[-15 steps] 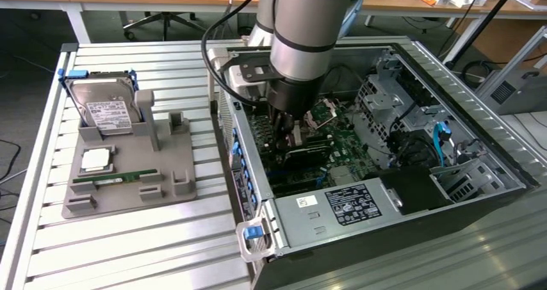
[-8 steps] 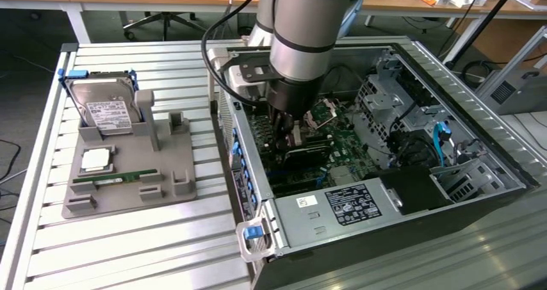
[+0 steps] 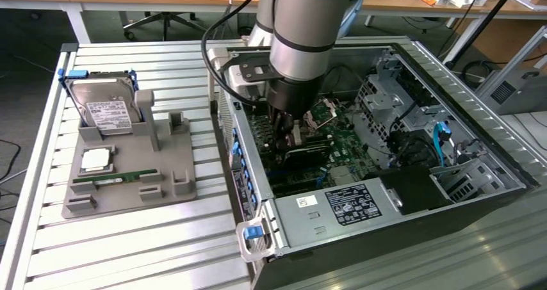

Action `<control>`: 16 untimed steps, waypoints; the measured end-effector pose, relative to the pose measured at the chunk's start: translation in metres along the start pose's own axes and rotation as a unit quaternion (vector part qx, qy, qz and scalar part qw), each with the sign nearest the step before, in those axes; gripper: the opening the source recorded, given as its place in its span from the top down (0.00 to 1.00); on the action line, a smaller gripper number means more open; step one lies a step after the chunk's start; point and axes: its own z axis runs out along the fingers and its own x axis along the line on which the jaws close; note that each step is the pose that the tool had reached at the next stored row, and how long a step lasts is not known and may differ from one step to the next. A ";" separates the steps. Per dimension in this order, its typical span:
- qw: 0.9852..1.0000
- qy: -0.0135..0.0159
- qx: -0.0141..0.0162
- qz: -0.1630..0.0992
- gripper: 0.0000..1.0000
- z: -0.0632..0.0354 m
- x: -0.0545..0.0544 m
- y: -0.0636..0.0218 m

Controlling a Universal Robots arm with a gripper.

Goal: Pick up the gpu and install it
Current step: 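Press down on the gpu until it lock into place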

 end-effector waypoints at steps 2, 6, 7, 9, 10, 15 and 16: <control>1.000 0.000 0.000 0.000 0.89 -0.0034 0.000 -0.0001; 1.000 -0.001 0.001 0.000 0.89 -0.0043 0.003 0.0014; 1.000 -0.001 0.001 0.000 0.89 -0.0043 0.005 0.0019; 1.000 -0.001 0.001 0.000 0.89 -0.0041 0.011 0.0029; 1.000 -0.001 0.001 0.000 0.89 -0.0041 0.013 0.0033; 1.000 -0.002 0.001 0.000 0.89 -0.0022 0.015 0.0038; 1.000 -0.002 0.001 0.000 0.89 -0.0013 0.015 0.0039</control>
